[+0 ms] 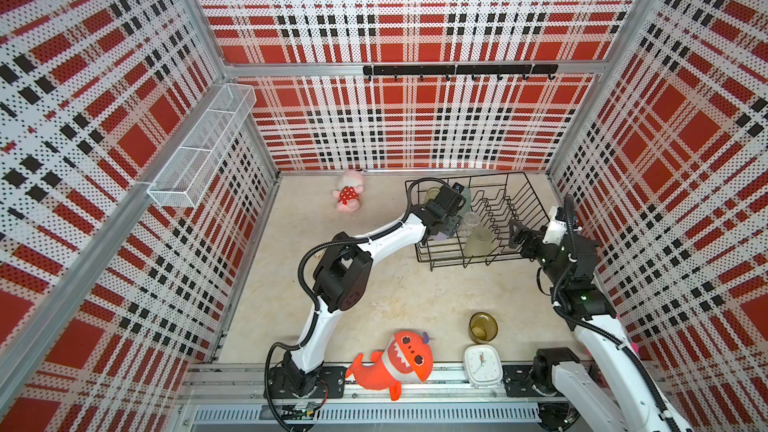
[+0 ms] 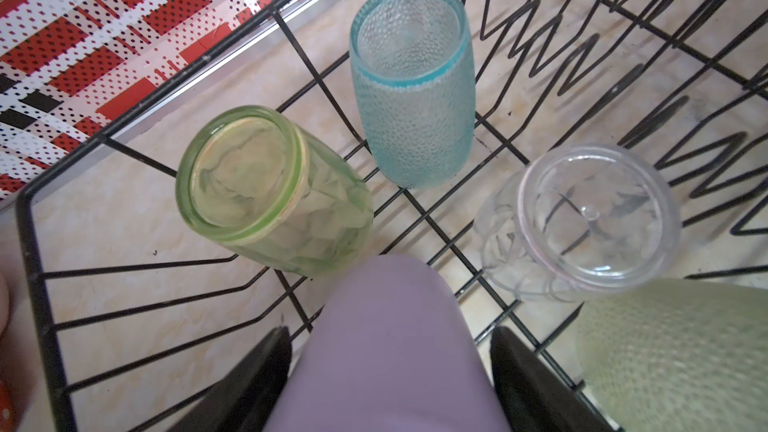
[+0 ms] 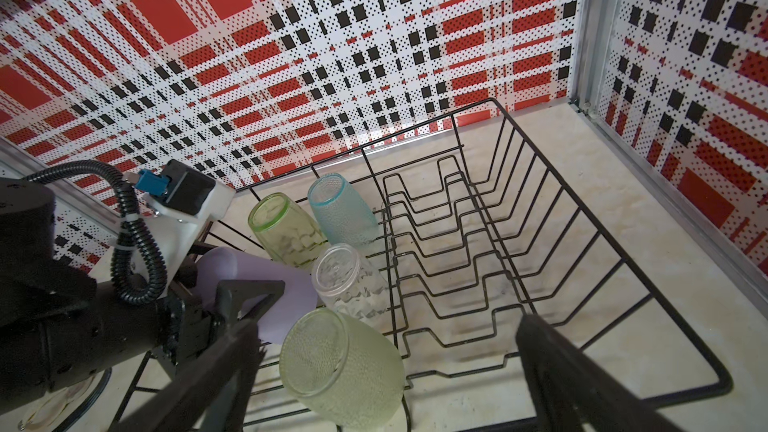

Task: Load the cups into the dish rack
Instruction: 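Lower the lavender cup into the rack and open the left gripper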

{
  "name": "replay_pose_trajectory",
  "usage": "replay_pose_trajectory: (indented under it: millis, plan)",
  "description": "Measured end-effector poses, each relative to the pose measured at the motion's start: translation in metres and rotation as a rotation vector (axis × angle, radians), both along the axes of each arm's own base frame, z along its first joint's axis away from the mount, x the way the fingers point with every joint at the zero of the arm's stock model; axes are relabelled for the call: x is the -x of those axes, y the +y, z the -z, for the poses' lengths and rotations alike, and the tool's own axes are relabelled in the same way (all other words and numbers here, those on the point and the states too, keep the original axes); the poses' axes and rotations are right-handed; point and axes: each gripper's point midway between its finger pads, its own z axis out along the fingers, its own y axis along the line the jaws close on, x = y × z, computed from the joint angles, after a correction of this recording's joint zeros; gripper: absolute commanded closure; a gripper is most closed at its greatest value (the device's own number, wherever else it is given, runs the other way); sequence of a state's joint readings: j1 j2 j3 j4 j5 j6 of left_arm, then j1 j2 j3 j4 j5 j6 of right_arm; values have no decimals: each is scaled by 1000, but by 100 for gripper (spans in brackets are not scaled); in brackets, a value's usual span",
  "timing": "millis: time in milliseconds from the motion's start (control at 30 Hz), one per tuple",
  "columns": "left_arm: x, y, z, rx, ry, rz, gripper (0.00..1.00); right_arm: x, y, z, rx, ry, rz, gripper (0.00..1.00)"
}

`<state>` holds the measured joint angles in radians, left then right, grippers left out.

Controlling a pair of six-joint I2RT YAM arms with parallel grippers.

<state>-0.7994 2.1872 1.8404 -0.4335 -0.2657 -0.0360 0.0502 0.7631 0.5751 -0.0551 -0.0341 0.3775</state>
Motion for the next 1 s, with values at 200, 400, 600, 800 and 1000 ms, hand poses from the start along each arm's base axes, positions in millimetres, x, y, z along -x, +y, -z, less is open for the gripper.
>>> replay_pose_trajectory:
  millis: [200,400,600,800,1000]
  plan:
    - [-2,0,-2,7,-8,-2,2,-3,1,3,-3,18,-3,0]
    - [-3,0,-9,20,-21,-9,2,-7,6,1,-11,31,-30,0]
    - [3,12,-59,77,-84,-32,2,-22,15,-6,-28,81,-103,0]
    - [23,39,-148,213,-221,-67,2,-44,18,-2,-60,158,-154,0]
    - [45,78,-199,322,-328,-134,2,-74,14,4,-106,203,-178,0]
